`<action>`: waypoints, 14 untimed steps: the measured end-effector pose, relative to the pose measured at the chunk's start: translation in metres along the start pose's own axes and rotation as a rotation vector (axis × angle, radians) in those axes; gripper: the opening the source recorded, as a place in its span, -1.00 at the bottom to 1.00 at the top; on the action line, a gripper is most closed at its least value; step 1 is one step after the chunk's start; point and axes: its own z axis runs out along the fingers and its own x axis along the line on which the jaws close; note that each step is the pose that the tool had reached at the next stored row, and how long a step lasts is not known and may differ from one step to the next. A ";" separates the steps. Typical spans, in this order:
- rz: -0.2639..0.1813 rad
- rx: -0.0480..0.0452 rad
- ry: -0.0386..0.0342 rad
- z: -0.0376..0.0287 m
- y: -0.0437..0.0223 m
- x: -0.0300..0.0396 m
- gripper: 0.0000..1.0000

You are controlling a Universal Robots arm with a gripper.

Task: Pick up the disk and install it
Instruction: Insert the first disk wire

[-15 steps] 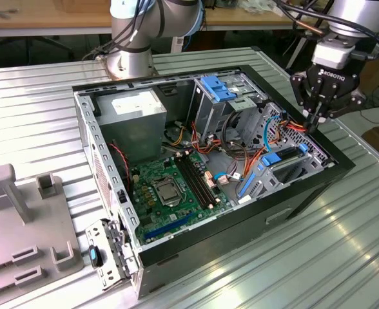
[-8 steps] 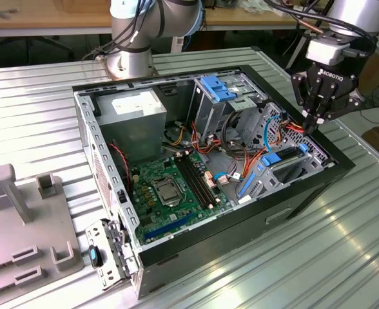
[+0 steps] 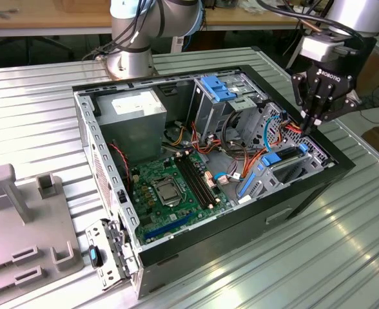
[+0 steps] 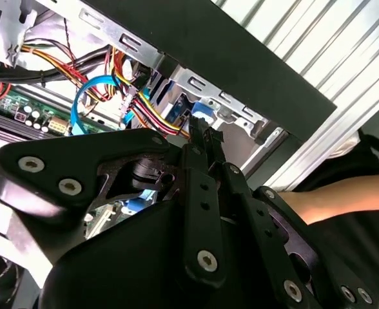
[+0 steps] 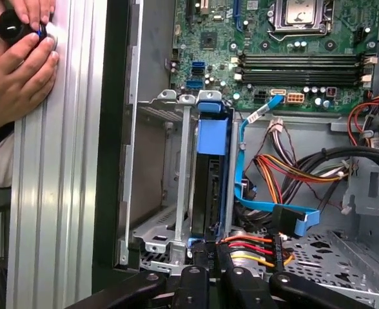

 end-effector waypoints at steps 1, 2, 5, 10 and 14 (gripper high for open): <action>0.006 -0.0014 0.0002 0.0000 0.0008 -0.0001 -0.66; 0.010 -0.0024 0.0005 0.0001 0.0017 -0.0001 -0.66; 0.020 -0.0049 0.0013 0.0004 0.0078 -0.0007 -0.66; 0.022 -0.0014 -0.0323 0.0013 0.0131 -0.0013 -0.66; 0.023 0.0002 -0.0556 0.0074 0.0138 0.0080 -0.66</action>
